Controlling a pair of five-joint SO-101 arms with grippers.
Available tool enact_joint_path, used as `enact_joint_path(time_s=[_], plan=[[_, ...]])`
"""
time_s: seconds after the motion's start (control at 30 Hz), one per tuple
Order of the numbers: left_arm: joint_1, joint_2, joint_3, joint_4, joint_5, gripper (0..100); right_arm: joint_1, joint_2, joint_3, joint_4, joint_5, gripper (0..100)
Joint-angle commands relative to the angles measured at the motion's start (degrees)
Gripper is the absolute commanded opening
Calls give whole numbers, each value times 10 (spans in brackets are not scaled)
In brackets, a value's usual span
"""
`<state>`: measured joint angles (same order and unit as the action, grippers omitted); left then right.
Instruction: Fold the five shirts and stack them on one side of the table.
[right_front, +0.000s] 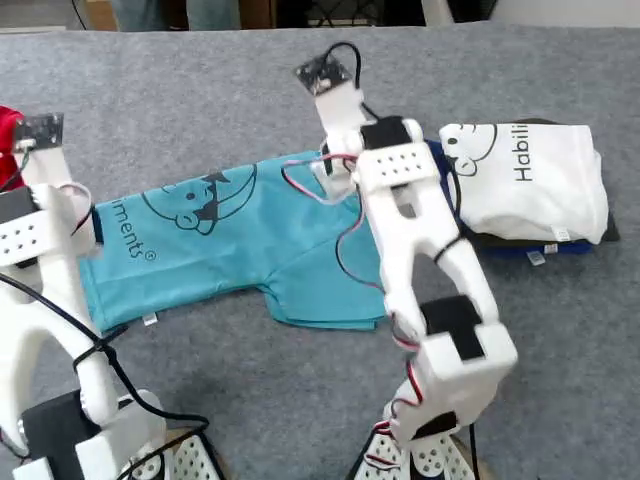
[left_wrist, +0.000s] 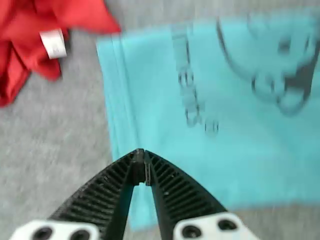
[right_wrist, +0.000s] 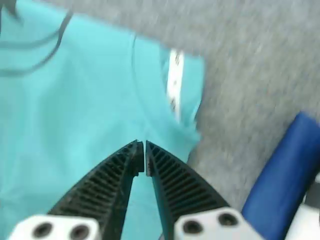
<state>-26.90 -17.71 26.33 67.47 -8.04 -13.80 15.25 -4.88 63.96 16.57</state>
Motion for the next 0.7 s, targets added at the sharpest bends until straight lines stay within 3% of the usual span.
enact_joint_path(time_s=[0.0, 0.3, 0.5, 0.67], plan=[[14, 18, 60, -163, 53, 29, -5, 79, -102, -30, 3, 15], [-29, 162, 166, -409, 51, 29, 43, 360, -364, -19, 3, 15], [-62, 160, 140, -412, 50, 29, 44, 457, -567, 112, 3, 15], [-60, 142, 144, -409, -2, 28, 31, 492, -742, 239, 5, 15]])
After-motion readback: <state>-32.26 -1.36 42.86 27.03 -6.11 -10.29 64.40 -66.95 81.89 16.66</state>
